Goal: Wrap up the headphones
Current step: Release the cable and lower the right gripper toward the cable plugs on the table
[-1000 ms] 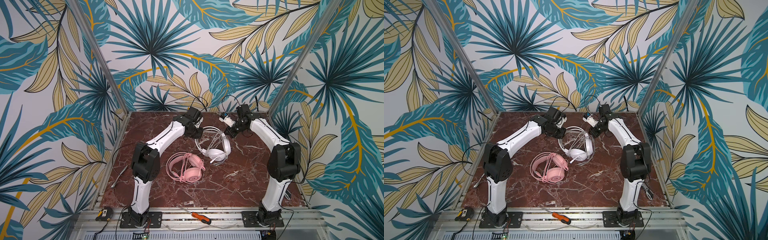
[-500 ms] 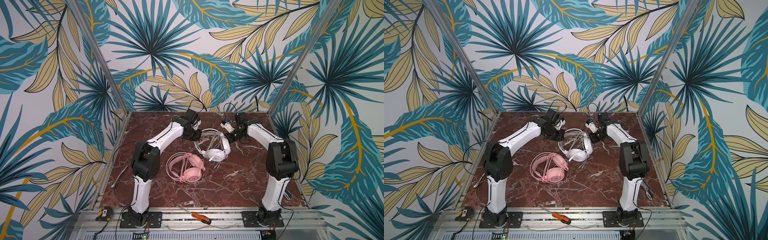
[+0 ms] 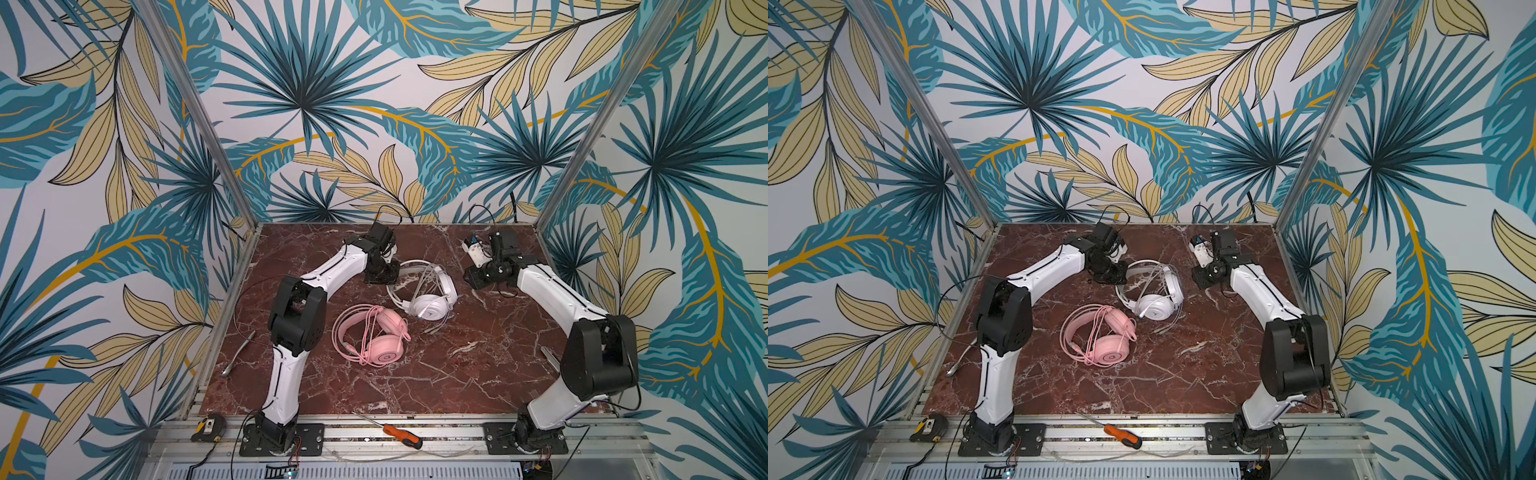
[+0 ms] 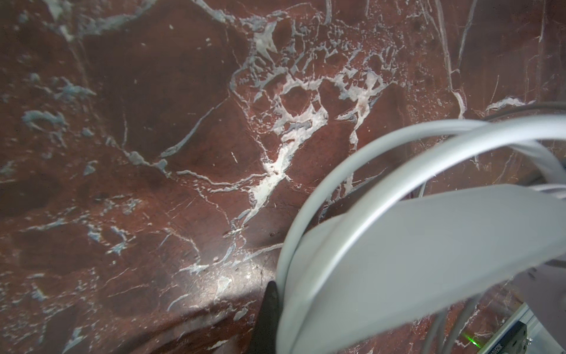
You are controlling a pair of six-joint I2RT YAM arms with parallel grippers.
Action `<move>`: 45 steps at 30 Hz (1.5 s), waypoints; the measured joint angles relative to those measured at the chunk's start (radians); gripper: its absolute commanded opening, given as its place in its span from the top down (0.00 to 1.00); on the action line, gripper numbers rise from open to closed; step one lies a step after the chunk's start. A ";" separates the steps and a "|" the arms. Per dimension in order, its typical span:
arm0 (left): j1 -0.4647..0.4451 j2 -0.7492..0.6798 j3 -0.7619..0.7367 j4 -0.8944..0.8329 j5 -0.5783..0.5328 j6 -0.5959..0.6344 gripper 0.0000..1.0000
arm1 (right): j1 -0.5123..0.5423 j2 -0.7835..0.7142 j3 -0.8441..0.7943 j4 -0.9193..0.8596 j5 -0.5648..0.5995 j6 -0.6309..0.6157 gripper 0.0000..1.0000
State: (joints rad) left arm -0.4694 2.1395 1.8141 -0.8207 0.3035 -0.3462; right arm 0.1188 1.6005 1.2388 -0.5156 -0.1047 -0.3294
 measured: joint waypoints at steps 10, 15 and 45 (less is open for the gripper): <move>0.009 0.047 0.004 0.003 -0.001 -0.049 1.00 | 0.014 -0.349 -0.203 -0.090 -0.109 -0.448 0.49; 0.013 0.079 0.022 0.003 -0.008 -0.089 1.00 | 0.090 -0.459 -0.224 -0.200 -0.129 -0.629 0.49; 0.018 0.134 0.056 -0.013 -0.195 -0.302 1.00 | 0.477 -0.068 -0.296 -0.042 0.113 -0.968 0.41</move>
State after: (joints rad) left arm -0.4519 2.2730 1.8706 -0.8337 0.1085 -0.6479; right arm 0.5957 1.5330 0.9432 -0.5571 0.0082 -1.2976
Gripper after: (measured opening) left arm 0.075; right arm 0.594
